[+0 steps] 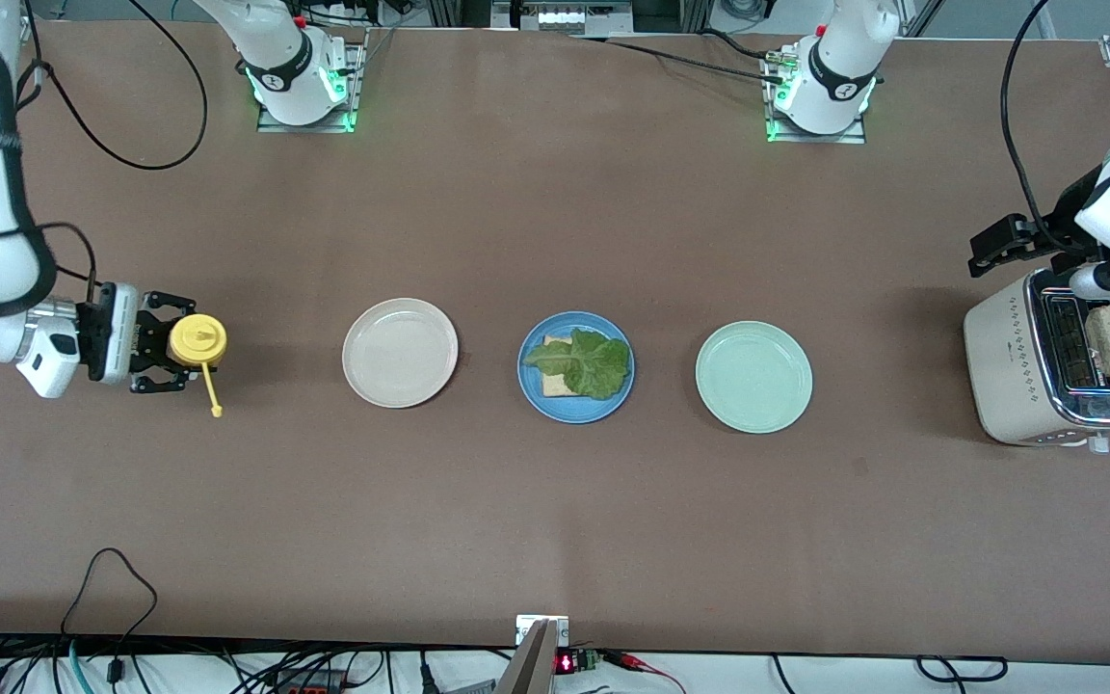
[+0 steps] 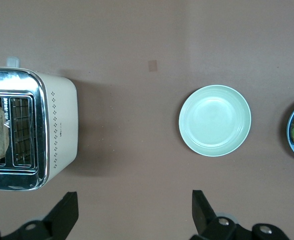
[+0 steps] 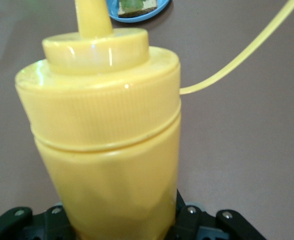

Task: Make sandwich in blue plate with both arms
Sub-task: 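Tilt the yellow bottle over the lettuce on the blue plate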

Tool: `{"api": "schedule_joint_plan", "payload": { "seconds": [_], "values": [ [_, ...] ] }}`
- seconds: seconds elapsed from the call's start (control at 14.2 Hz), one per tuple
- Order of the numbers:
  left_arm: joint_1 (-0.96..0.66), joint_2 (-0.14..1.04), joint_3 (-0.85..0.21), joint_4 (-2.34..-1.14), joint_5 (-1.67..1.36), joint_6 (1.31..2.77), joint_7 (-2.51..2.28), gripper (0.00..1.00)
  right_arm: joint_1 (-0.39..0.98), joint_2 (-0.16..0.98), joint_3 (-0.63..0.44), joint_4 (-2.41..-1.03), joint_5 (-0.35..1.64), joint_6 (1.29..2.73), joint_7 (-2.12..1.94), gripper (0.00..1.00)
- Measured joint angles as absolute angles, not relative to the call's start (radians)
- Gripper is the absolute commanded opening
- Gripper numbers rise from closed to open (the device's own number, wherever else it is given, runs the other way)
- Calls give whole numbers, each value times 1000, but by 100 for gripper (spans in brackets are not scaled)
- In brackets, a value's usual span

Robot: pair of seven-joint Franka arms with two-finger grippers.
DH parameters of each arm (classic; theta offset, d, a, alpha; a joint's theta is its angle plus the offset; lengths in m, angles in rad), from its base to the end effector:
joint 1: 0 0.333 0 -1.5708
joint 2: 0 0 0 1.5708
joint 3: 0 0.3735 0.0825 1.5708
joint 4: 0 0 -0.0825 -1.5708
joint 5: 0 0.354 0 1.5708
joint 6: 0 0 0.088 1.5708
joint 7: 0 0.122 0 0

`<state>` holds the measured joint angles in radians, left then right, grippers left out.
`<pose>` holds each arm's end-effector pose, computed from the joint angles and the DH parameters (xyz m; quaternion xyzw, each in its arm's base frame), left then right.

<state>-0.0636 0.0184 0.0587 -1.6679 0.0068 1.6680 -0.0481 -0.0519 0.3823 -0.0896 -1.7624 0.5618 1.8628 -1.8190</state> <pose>0.5362 -0.0022 0.6225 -0.9997 -0.0212 0.0090 0.0042 0.6173 -0.0326 0.3952 -0.7246 -0.6339 -0.1214 0.2416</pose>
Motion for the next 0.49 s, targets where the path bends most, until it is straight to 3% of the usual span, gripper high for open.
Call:
{"api": "schedule_joint_plan", "payload": {
  "seconds": [0.21,0.49],
  "values": [
    [-63,18,59,-1668,7,1668,-48,100,16,306,-5,-1782,421,1913,-1531,0],
    [-63,18,59,-1668,7,1668,-48,100,209,275,13,-1785,219,1984,-1166,0]
  ]
}}
